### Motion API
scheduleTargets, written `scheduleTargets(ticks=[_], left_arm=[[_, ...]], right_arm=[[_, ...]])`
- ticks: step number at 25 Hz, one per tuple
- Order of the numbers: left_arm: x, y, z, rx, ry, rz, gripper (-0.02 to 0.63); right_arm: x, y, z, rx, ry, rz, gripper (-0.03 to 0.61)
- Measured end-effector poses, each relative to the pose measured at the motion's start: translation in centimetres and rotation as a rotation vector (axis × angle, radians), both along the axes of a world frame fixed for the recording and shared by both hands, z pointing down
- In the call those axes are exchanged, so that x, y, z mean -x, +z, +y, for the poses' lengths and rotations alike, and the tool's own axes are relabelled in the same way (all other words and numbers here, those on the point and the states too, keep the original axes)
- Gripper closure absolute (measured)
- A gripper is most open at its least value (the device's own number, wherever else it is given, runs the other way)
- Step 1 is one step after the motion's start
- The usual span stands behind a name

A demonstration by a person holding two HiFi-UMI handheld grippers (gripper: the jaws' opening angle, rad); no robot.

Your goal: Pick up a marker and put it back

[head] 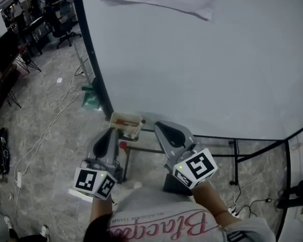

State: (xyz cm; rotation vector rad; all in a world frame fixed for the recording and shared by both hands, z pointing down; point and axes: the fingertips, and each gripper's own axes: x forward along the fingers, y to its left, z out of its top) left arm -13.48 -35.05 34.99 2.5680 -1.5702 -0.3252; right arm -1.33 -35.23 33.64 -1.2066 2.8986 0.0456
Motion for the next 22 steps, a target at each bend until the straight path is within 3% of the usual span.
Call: scheduleTargets(ticks=[22], left_arm=[[-0.4, -0.7, 1.3, -0.025, 0.008, -0.004, 0.614]], right_arm=[[-0.7, -0.4, 1.5, -0.035, 0.017, -0.001, 0.578]])
